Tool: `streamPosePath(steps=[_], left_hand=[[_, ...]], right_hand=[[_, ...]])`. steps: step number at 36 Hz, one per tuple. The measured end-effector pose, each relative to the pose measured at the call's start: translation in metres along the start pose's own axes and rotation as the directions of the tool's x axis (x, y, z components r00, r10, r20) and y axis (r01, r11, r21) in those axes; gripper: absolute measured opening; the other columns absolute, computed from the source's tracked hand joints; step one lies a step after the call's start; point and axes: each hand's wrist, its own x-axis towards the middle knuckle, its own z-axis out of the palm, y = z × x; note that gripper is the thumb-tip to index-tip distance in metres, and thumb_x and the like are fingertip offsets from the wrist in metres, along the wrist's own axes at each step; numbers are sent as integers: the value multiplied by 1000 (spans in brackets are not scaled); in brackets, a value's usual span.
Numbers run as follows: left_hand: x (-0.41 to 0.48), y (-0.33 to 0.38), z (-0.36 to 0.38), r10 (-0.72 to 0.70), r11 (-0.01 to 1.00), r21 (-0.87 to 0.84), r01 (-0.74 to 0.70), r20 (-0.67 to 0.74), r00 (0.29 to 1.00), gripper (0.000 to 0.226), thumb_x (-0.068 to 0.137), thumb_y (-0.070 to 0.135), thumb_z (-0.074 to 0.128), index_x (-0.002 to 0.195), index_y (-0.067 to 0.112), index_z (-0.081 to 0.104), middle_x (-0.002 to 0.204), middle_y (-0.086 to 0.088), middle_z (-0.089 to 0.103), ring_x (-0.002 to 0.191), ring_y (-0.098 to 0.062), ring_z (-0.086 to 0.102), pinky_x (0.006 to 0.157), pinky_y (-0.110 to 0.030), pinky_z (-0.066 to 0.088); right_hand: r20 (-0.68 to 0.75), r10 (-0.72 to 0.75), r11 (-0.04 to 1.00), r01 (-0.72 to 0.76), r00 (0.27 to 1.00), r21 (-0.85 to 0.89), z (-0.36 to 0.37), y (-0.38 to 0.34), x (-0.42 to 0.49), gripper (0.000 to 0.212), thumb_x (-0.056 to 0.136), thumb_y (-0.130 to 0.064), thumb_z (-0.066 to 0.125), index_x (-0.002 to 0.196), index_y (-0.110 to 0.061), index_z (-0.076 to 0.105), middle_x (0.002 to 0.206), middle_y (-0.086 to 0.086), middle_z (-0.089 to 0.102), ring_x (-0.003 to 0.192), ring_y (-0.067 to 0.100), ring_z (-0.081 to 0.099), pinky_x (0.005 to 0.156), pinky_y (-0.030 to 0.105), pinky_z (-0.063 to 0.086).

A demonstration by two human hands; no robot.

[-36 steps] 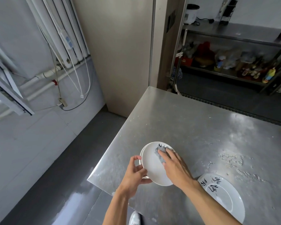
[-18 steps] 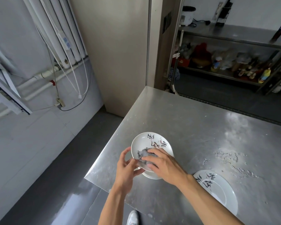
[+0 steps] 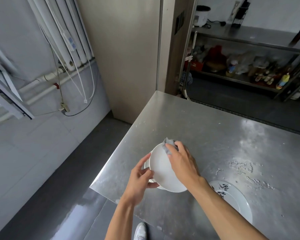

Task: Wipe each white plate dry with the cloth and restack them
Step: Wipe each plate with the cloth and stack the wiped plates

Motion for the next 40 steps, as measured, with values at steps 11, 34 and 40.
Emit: streamPosePath(steps=[11,34,40], left_hand=[[3,7,-3,22,998,-60,-34,-181,983,60,101,7,51,150,41,48,123,-10,76,111,-33,75,79,-36,63],[0,16,4,36,999,7,-36,-79,996,68,93,5,50,140,52,58,102,-13,75,93,-23,70,78,-42,63],[-1,19,12,62,998,-12,-64,-97,993,66,91,9,52,144,49,56,113,-20,75,106,-27,73,79,-41,63]], right_hand=[[185,-345,927,303,920,222,5,-21,-5,40,96,-16,65,134,-30,63,132,-5,56,119,19,55,103,33,45],[53,0,1000,1,999,-12,-15,-1,7,45,98,-27,57,143,-29,51,127,3,51,117,26,51,85,36,49],[112,-239,967,227,964,115,-17,-28,4,47,102,-16,53,148,-26,48,146,-3,46,127,22,50,104,34,43]])
